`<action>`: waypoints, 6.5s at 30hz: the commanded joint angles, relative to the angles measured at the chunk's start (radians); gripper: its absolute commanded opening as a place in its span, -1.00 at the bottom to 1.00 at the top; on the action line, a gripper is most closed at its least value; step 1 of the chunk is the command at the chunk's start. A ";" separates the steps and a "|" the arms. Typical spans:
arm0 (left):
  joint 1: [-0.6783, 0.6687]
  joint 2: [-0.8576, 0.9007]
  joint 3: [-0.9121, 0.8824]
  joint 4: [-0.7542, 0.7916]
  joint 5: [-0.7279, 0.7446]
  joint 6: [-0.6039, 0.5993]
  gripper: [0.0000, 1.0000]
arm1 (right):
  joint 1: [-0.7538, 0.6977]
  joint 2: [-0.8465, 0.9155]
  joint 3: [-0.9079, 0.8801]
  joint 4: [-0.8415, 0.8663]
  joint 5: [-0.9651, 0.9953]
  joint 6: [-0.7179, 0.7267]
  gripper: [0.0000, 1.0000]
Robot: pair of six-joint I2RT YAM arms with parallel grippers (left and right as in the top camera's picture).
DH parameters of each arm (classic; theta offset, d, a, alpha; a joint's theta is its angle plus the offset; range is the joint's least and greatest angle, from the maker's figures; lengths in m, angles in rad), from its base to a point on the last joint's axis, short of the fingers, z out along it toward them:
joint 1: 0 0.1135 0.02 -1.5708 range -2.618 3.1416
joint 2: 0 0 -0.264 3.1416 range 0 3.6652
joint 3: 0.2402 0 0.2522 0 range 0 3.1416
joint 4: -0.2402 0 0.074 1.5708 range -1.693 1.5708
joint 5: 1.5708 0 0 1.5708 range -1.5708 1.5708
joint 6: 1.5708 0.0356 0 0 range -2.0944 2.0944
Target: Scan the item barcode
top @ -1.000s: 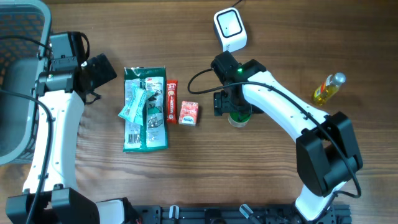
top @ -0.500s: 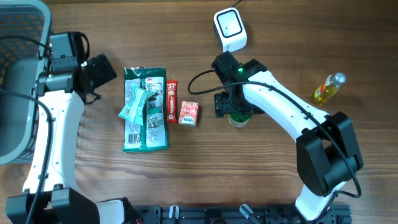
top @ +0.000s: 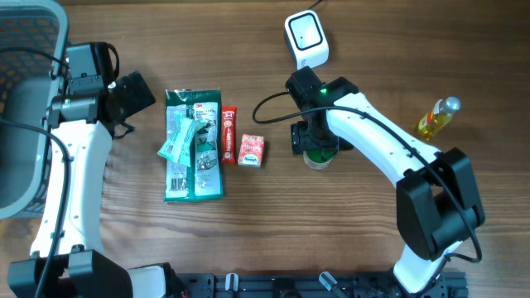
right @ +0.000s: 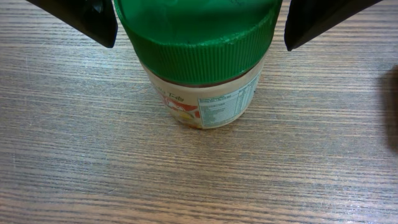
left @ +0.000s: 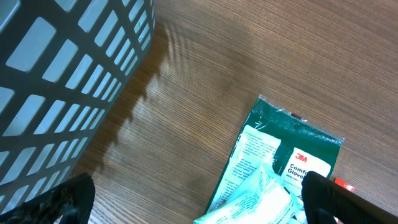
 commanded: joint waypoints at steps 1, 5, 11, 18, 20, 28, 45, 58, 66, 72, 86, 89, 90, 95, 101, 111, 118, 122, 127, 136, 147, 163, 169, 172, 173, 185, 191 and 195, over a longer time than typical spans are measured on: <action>0.006 -0.002 0.006 0.002 -0.002 -0.013 1.00 | -0.002 0.011 -0.011 0.000 -0.009 -0.022 0.71; 0.006 -0.002 0.006 0.003 -0.002 -0.012 1.00 | -0.002 0.011 -0.063 0.031 -0.009 -0.021 0.70; 0.006 -0.002 0.006 0.002 -0.002 -0.012 1.00 | -0.002 0.011 -0.097 0.122 -0.098 -0.020 0.47; 0.006 -0.002 0.006 0.003 -0.002 -0.012 1.00 | -0.002 0.011 -0.097 0.161 -0.180 0.111 0.40; 0.006 -0.002 0.006 0.002 -0.002 -0.012 1.00 | -0.002 0.011 -0.097 0.179 -0.166 0.104 0.46; 0.006 -0.002 0.006 0.003 -0.002 -0.012 1.00 | -0.001 0.011 -0.107 0.224 -0.094 0.103 0.62; 0.006 -0.002 0.006 0.003 -0.002 -0.013 1.00 | -0.033 -0.004 -0.143 0.271 -0.073 0.166 0.21; 0.006 -0.002 0.006 0.002 -0.002 -0.012 1.00 | -0.045 -0.024 -0.095 0.291 -0.093 -0.175 0.68; 0.006 -0.002 0.006 0.003 -0.002 -0.012 1.00 | -0.045 -0.024 -0.105 0.232 -0.127 -0.148 0.44; 0.006 -0.002 0.006 0.002 -0.002 -0.012 1.00 | -0.047 -0.024 -0.126 0.201 0.011 0.169 0.30; 0.006 -0.002 0.006 0.003 -0.002 -0.012 1.00 | -0.047 -0.022 -0.126 0.188 -0.069 0.102 0.55; 0.006 -0.002 0.006 0.003 -0.002 -0.012 1.00 | -0.047 -0.022 -0.134 0.184 -0.068 0.103 0.52; 0.006 -0.002 0.006 0.002 -0.002 -0.012 1.00 | -0.047 -0.022 -0.140 0.188 -0.068 0.104 0.52; 0.006 -0.002 0.006 0.002 -0.002 -0.012 1.00 | -0.047 -0.019 -0.170 0.225 -0.069 0.103 0.51; 0.006 -0.002 0.006 0.002 -0.002 -0.012 1.00 | -0.047 -0.019 -0.171 0.238 -0.069 0.103 0.29; 0.006 -0.002 0.006 0.002 -0.002 -0.012 1.00 | -0.118 -0.043 -0.050 0.145 -0.439 0.047 0.09; 0.006 -0.002 0.006 0.003 -0.002 -0.012 1.00 | -0.144 -0.043 -0.050 0.133 -1.040 0.163 0.08; 0.006 -0.002 0.006 0.003 -0.002 -0.012 1.00 | -0.145 -0.043 -0.050 0.132 -1.157 0.382 0.08; 0.006 -0.002 0.006 0.002 -0.002 -0.013 1.00 | -0.145 -0.043 -0.050 0.134 -1.257 0.421 0.07; 0.006 -0.002 0.006 0.002 -0.002 -0.012 1.00 | -0.145 -0.043 -0.050 0.134 -1.358 0.429 0.05; 0.006 -0.002 0.006 0.002 -0.002 -0.012 1.00 | -0.145 -0.043 -0.052 0.204 -0.697 0.433 0.06; 0.006 -0.002 0.006 0.003 -0.002 -0.012 1.00 | -0.241 -0.044 0.338 -0.188 -0.559 -0.183 -0.14; 0.006 -0.002 0.006 0.002 -0.002 -0.012 1.00 | -0.241 -0.034 0.443 -0.195 -0.474 -0.213 -0.07; 0.006 -0.002 0.006 0.002 -0.002 -0.012 1.00 | -0.231 -0.006 0.421 -0.060 -0.389 -0.212 -0.16; 0.006 -0.002 0.006 0.002 -0.002 -0.012 1.00 | -0.228 0.002 0.413 -0.010 -0.372 -0.216 -0.17; 0.006 -0.002 0.006 0.002 -0.002 -0.013 1.00 | -0.221 0.197 0.356 0.673 -0.188 -0.264 -0.28; 0.006 -0.002 0.006 0.003 -0.002 -0.013 1.00 | -0.222 0.307 0.356 0.883 -0.089 -0.264 -0.22; 0.006 -0.002 0.006 0.002 -0.002 -0.012 1.00 | -0.223 0.331 0.356 1.007 -0.085 -0.263 -0.23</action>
